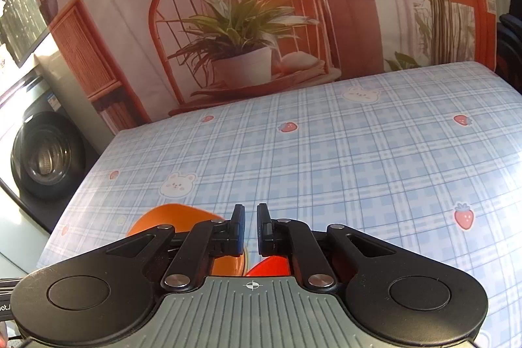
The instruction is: Organize plates and bowls
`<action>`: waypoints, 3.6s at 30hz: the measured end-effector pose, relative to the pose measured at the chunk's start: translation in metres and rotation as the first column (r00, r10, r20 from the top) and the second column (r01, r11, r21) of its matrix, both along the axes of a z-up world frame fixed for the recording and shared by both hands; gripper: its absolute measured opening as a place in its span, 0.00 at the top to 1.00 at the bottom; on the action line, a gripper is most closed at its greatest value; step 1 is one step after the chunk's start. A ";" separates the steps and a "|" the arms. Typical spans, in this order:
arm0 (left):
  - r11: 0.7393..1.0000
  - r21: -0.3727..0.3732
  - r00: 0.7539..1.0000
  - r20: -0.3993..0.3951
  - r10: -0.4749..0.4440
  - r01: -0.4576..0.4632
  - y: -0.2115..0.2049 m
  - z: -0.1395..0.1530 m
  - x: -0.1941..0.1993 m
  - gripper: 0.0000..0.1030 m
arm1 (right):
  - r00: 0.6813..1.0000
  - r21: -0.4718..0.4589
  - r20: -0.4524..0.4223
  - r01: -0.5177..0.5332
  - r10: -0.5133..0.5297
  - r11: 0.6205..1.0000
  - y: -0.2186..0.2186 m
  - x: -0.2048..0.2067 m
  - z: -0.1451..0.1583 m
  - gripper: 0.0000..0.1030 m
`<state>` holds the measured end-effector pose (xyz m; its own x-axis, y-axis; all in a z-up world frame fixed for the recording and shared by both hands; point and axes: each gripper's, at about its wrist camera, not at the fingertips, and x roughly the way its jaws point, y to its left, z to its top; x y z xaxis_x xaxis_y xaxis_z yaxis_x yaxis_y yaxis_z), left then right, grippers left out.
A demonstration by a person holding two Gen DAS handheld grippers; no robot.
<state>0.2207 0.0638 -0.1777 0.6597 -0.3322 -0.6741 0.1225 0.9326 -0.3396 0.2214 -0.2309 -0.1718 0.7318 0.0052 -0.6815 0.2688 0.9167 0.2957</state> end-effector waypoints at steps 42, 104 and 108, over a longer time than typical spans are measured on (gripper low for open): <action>0.951 0.074 0.952 -0.073 -0.296 0.302 -0.125 -0.027 0.031 0.68 | 0.996 0.020 -0.010 0.085 -0.085 0.996 -0.060 -0.109 -0.044 0.93; 0.996 -0.075 0.999 -0.033 -0.041 0.038 0.003 -0.016 0.028 0.77 | 0.997 0.031 -0.037 -0.067 0.068 0.997 0.052 0.004 -0.018 0.92; 0.997 -0.069 0.998 -0.044 -0.047 0.044 0.002 -0.021 0.029 0.77 | 0.996 0.033 -0.053 -0.064 0.065 0.997 0.052 0.004 -0.023 0.90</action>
<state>0.2502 0.0655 -0.1990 0.6119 -0.4075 -0.6779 0.1474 0.9008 -0.4084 0.2256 -0.1789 -0.1945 0.6910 0.0734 -0.7191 0.2258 0.9231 0.3112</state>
